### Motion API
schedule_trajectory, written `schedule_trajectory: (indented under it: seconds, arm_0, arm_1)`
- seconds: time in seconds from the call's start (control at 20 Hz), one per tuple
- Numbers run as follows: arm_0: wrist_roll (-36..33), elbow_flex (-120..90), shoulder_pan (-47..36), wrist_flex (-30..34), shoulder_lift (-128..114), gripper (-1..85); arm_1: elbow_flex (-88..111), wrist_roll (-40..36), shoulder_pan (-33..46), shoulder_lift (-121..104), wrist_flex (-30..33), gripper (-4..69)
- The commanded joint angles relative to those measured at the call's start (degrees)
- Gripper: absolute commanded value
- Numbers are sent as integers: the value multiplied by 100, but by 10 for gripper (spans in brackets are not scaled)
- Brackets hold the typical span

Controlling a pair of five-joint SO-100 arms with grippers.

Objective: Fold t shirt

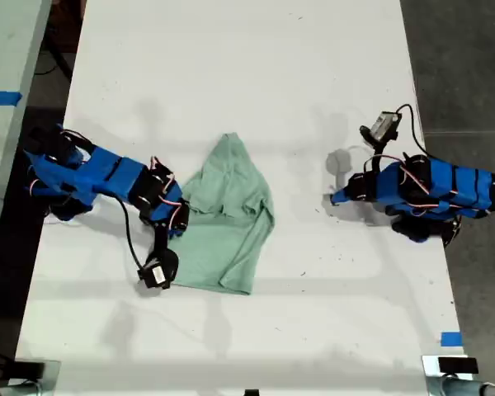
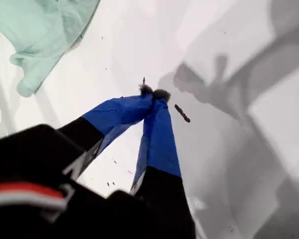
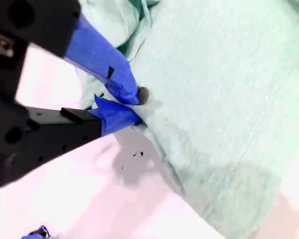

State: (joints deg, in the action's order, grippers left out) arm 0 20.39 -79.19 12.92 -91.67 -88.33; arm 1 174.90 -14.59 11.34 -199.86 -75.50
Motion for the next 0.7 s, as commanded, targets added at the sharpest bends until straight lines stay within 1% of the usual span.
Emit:
schedule_trajectory:
  seconds: [0.0, 0.2, 0.35, 0.45, 0.6, 0.65]
  arm_0:
    - [-431, 70, -281, 53, -606, -3]
    - [-677, 316, -413, 79, 26, -3]
    - [-554, 369, -105, 105, 1239, -3]
    - [-167, 378, 105, 97, 1626, -3]
    - [633, 26, 299, 62, 712, -3]
    - [677, -44, 325, 53, 369, -3]
  arm_1:
    - [343, -88, -26, -70, -18, -12]
    - [343, -88, -26, -70, -18, -12]
    - [343, -97, -44, -70, -18, -12]
    - [343, -105, -44, -70, -18, -12]
    - [343, -97, -44, -70, -18, -12]
    - [343, -97, -44, -70, -18, -12]
